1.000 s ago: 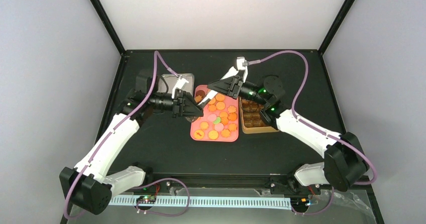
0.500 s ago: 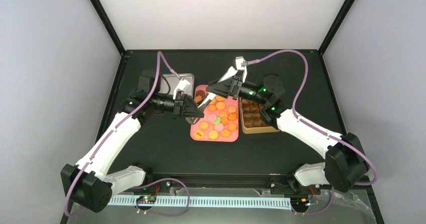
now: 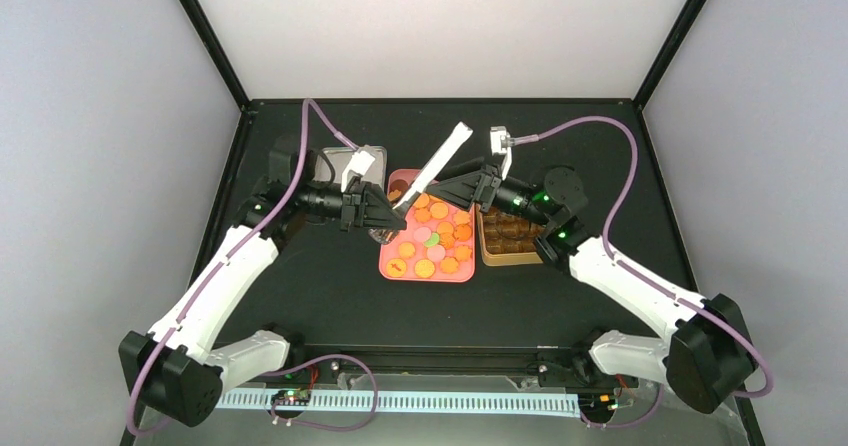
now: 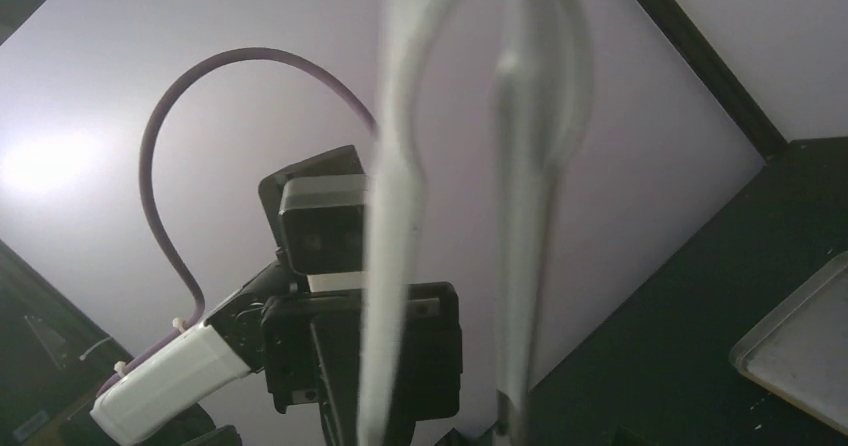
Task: Pack the cookies
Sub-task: Pass from the left arm to the right
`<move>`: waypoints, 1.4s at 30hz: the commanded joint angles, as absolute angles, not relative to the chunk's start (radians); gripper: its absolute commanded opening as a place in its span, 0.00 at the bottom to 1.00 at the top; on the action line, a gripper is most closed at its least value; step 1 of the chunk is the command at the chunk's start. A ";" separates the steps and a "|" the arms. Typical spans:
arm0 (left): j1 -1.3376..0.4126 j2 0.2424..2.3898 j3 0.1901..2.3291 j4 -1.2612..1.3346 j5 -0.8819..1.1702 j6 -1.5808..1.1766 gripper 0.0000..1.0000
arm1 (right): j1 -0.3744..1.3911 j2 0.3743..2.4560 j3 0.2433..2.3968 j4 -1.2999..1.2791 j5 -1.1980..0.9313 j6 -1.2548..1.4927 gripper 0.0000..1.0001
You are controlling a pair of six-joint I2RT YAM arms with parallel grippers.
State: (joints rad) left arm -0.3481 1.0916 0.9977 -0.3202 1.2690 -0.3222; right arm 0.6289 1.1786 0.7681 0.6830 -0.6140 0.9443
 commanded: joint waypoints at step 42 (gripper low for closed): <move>-0.345 1.043 1.067 -0.533 1.300 0.048 0.02 | 0.568 1.393 1.010 0.662 -1.072 0.963 0.52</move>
